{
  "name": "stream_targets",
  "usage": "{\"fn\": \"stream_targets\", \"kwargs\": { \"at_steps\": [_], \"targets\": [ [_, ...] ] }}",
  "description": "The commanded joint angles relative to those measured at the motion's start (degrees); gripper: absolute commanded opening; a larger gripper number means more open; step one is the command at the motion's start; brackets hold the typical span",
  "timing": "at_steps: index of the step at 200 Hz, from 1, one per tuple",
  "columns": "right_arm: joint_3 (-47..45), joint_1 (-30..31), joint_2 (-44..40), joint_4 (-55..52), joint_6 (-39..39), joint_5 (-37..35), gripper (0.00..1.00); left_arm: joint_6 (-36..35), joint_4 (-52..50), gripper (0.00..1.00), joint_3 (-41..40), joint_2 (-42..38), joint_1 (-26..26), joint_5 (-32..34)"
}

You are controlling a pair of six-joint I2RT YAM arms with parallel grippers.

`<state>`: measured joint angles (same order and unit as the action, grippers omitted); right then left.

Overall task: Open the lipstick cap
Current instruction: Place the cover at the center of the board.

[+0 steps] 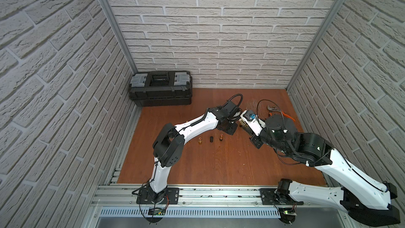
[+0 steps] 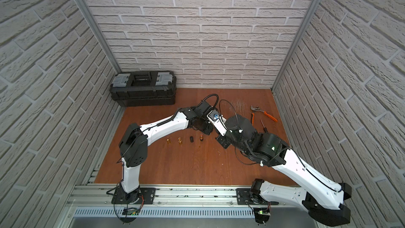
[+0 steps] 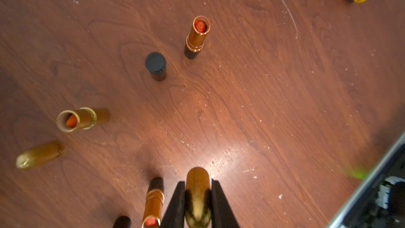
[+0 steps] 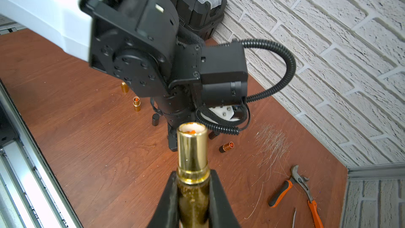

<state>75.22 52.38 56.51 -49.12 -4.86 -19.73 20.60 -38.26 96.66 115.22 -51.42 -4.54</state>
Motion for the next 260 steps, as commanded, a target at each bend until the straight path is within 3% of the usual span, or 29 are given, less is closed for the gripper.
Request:
{"fn": "stream_targets", "kwargs": {
  "at_steps": [1, 65, 222, 239, 260],
  "targets": [
    [-1.56, 0.18, -0.12, 2.06, 0.32, -0.67, 0.04, -3.47, 0.51, 0.10, 3.49, 3.82, -2.25, 4.81],
    [-0.94, 0.18, 0.79, 1.13, 0.14, -1.16, 0.04, -4.26, -2.67, 0.12, 8.68, 11.02, -2.98, 6.00],
    [-1.35, 0.13, 2.46, 1.13, -0.13, -1.83, 0.04, -4.00, -5.17, 0.21, 8.31, 14.38, -3.05, 4.76],
    [-1.13, 0.18, 2.46, 1.16, -0.25, -1.83, 0.04, -3.99, -5.28, 0.25, 8.38, 14.37, -3.07, 4.73],
    [-0.96, 0.18, 2.45, 1.16, -0.23, -1.82, 0.04, -4.08, -6.09, 0.38, 9.13, 13.51, -3.07, 4.71]
  ]
}}
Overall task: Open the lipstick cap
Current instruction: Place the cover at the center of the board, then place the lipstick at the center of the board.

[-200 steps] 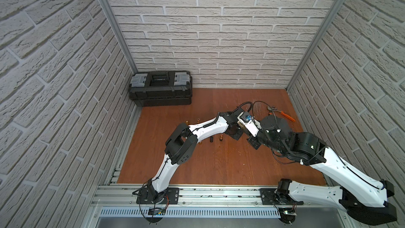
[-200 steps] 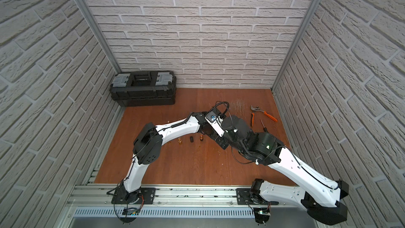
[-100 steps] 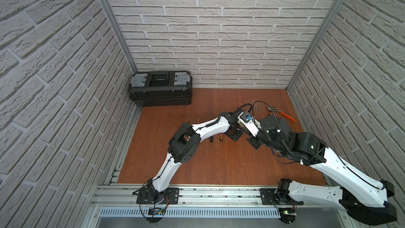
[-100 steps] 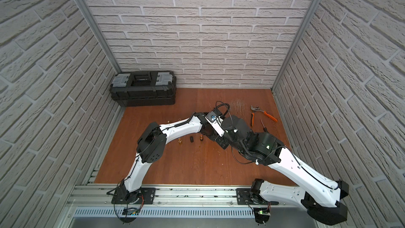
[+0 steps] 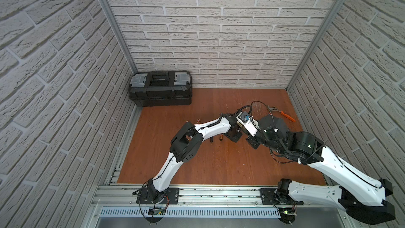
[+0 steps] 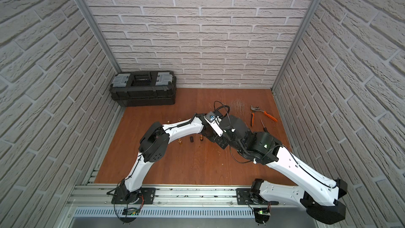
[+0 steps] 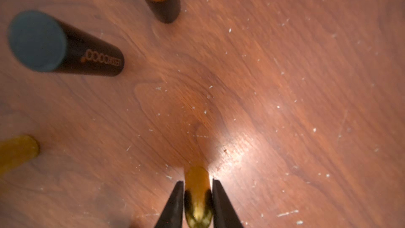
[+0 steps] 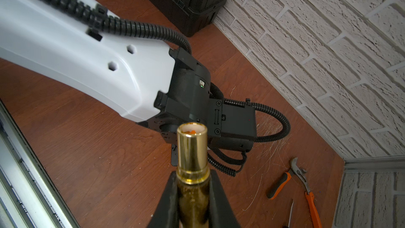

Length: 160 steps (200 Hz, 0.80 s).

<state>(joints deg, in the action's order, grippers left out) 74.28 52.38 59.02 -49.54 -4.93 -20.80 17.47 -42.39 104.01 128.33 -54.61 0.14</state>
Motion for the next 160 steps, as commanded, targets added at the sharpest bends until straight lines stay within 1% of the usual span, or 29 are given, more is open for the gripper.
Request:
{"fn": "stream_targets", "kwargs": {
  "at_steps": [1, 31, 56, 72, 103, 116, 133, 160],
  "targets": [
    [-0.06, 0.18, -0.06, 1.56, -0.17, -0.79, 0.04, -1.00, -2.06, 0.39, 1.89, 0.32, 0.07, 0.03],
    [-0.24, 0.18, 0.50, 2.84, -0.34, -0.02, 0.04, -1.53, -5.30, 0.45, 5.37, -2.08, 0.59, -0.90],
    [1.20, 0.18, 1.70, 2.34, -0.50, -0.34, 0.04, 0.77, -5.94, 0.48, 6.36, -5.80, 2.91, -6.17],
    [1.17, 0.17, 1.28, 2.72, -0.43, -0.46, 0.04, 3.07, -5.64, 0.49, 5.58, -8.63, 5.42, -11.44],
    [0.31, 0.17, 0.81, 4.29, -0.12, -0.44, 0.04, 8.43, -0.99, 0.50, -0.89, -16.21, 12.29, -22.78],
    [-0.58, 0.18, 1.00, 5.50, 0.42, -0.42, 0.05, 9.04, 0.95, 0.53, -4.34, -19.88, 14.97, -25.23],
    [-1.85, 0.13, 1.89, 7.45, 1.02, 0.21, 0.05, 9.55, 1.73, 0.54, -7.62, -23.88, 18.89, -27.73],
    [-1.63, 0.13, 5.32, 9.19, 1.79, 0.83, 0.05, 12.39, 4.84, 0.55, -13.42, -29.85, 23.80, -34.95]
  ]
}}
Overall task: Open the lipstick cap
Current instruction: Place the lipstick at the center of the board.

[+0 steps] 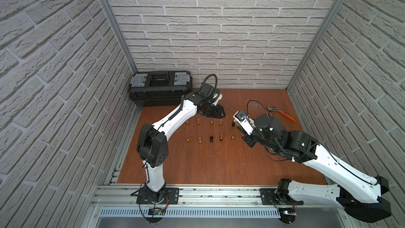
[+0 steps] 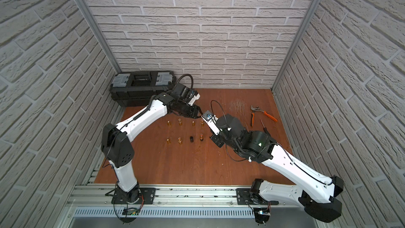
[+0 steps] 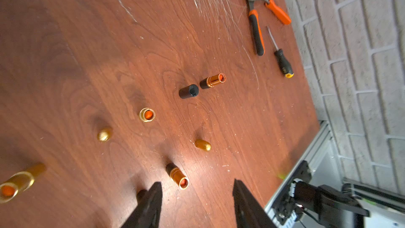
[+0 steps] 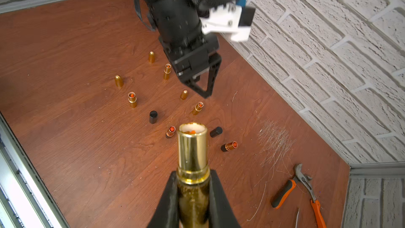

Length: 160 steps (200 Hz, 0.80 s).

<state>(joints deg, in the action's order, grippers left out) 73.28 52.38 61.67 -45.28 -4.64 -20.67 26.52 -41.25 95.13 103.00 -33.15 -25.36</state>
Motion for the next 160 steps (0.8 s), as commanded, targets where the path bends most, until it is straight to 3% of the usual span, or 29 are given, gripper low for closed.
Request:
{"fn": "stream_targets", "kwargs": {
  "at_steps": [1, 29, 82, 117, 160],
  "targets": [
    [-0.56, 0.15, 2.80, 5.02, 1.54, 0.71, 0.05, 3.53, 3.89, 0.55, -4.75, -4.80, 2.45, -9.66],
    [0.33, 0.17, 7.40, 8.18, 1.56, 2.39, 0.05, 8.03, 8.33, 0.56, -11.17, -10.92, 5.27, -16.30],
    [3.49, 0.17, 16.16, 11.33, 1.29, 6.14, 0.04, 8.26, 5.32, 0.60, -16.18, -20.43, 9.34, -19.59],
    [4.52, 0.18, 18.41, 13.04, 0.74, 7.06, 0.04, 7.58, 4.34, 0.60, -17.88, -20.93, 9.42, -24.53],
    [5.54, 0.13, 20.42, 13.87, 0.17, 7.51, 0.04, 5.35, 1.99, 0.59, -18.67, -19.42, 8.25, -25.77]
  ]
}}
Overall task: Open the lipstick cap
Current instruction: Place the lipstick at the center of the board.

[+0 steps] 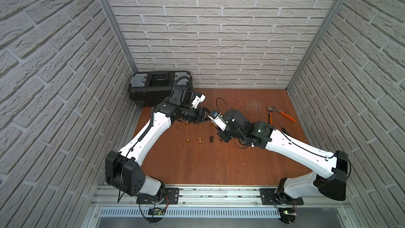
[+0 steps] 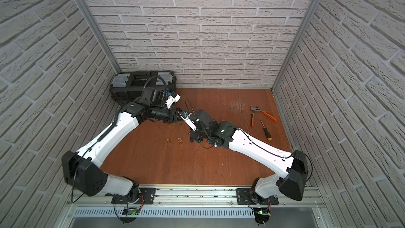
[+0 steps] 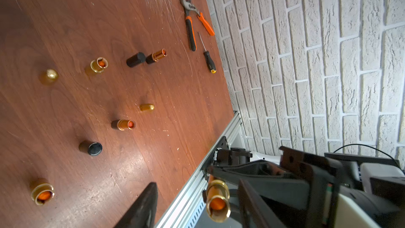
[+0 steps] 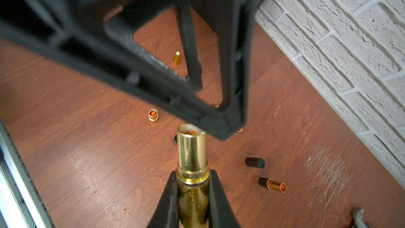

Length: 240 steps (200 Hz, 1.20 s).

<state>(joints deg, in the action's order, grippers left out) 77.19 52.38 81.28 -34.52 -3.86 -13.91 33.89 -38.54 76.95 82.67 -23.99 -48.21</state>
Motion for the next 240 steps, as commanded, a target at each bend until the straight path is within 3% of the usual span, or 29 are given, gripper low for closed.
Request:
{"fn": "stream_targets", "kwargs": {
  "at_steps": [1, 46, 130, 188, 209, 240],
  "targets": [
    [1.64, 0.16, 0.86, 3.13, -0.62, 0.74, 0.04, -2.04, -0.78, 0.59, -0.44, 0.91, -0.94, -2.98],
    [2.38, 0.16, 2.33, 3.49, -1.26, 0.38, 0.04, -2.83, -1.67, 0.51, -0.21, 0.75, -1.95, -3.30],
    [2.92, 0.18, 2.93, 3.33, -1.98, -0.06, 0.04, -4.00, -3.03, 0.23, -0.31, 1.50, -2.25, -4.00],
    [2.79, 0.18, 3.32, 2.75, -2.41, -0.80, 0.06, -3.92, -2.66, 0.16, 0.04, 1.83, -2.16, -4.53],
    [2.87, 0.18, 3.37, 2.55, -2.30, -1.12, 0.12, -3.59, -2.19, 0.14, 0.14, 1.79, -1.86, -4.77],
    [3.37, 0.18, 2.89, 1.88, -2.35, -3.22, 0.30, -3.04, -1.69, 0.14, 0.86, 1.74, -1.39, -4.93]
  ]
}}
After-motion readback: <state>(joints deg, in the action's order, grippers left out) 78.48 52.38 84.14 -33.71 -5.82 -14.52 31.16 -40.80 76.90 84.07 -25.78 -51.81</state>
